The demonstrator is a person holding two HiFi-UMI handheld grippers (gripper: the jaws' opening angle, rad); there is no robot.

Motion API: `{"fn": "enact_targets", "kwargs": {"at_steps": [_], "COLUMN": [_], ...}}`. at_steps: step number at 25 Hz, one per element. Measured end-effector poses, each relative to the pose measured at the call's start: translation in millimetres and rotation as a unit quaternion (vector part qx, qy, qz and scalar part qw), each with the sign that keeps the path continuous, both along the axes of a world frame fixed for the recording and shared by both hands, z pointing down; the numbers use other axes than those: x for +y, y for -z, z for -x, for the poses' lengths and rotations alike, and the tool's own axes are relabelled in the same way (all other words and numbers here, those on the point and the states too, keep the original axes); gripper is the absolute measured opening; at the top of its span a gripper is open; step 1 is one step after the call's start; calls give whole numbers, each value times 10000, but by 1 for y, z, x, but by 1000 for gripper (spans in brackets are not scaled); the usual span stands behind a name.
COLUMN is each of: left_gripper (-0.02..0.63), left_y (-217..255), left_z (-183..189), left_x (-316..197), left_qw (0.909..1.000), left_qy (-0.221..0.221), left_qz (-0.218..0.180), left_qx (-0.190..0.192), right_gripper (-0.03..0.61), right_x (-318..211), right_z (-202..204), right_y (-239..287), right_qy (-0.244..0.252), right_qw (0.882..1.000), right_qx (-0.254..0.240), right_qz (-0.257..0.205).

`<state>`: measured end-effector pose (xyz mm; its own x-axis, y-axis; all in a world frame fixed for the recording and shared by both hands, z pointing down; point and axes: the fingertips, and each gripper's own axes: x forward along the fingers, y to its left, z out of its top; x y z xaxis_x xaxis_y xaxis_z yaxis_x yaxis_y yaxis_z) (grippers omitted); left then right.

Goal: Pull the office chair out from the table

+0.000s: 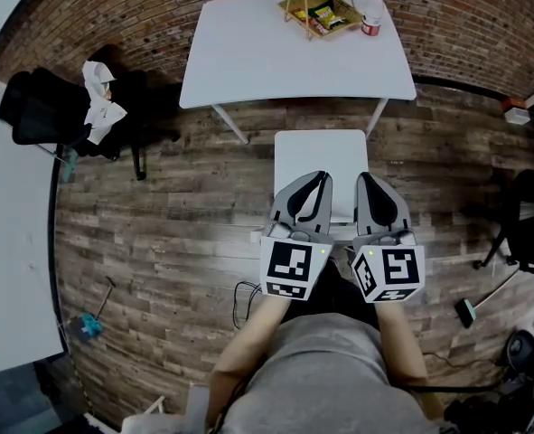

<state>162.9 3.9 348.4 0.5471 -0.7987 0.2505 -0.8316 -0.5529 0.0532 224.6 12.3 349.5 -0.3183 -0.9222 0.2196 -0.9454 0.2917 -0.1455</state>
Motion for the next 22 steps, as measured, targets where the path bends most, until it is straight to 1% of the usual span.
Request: {"fn": "enact_targets", "kwargs": {"at_steps": [6,14,17,22], "left_gripper": [21,21,21,21], "left_y": [4,8,8,9], "left_z": [1,5,7,8], "left_x": [-2,1,0,1], "left_qw": [10000,10000,9999,9999], "left_qy": [7,44,40,45], "left_qz": [-12,-77,-89,-92], "left_qx": [22,-38,-45,-45], "right_gripper": [15,15,15,15], "right_x": [-2,1,0,1], "right_z": [3,4,8,8], "right_y": [0,3,2,4], "right_qy": [97,63,131,44], "right_qw": [9999,10000,9999,9999], "right_qx": [-22,-71,-71,-95], "right_qz": [-33,7,8,45]}}
